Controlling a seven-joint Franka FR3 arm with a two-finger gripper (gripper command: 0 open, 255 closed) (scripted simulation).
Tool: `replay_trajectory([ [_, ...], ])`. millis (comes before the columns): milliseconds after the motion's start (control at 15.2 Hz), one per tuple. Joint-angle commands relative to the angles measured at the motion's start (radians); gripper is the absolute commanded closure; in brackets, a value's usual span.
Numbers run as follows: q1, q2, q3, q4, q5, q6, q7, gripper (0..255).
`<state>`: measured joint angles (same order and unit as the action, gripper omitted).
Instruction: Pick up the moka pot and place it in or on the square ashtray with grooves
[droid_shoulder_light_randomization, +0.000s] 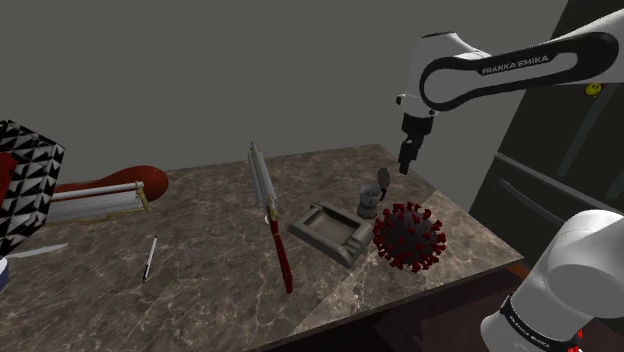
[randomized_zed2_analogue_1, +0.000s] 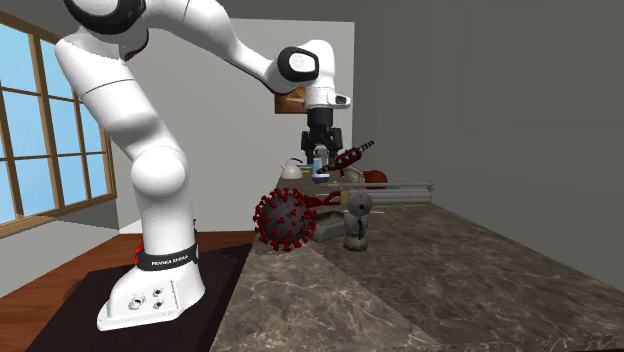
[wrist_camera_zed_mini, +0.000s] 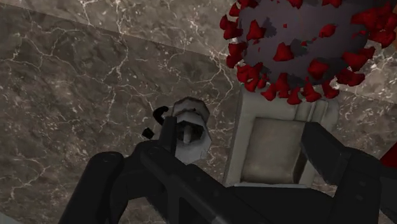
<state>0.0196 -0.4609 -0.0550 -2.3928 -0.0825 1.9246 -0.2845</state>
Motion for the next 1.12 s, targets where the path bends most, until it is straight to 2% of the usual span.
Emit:
replay_trajectory([
  [0, 0.004, 0.068, -0.002, 0.014, -0.009, 0.062, -0.018, 0],
  [396, 0.014, 0.283, -0.003, 0.075, -0.036, 0.232, -0.060, 0],
  [792, 0.022, 0.507, 0.003, 0.184, -0.066, 0.365, -0.094, 0],
  [1056, 0.020, 0.559, 0.001, 0.186, -0.073, 0.416, -0.095, 0],
])
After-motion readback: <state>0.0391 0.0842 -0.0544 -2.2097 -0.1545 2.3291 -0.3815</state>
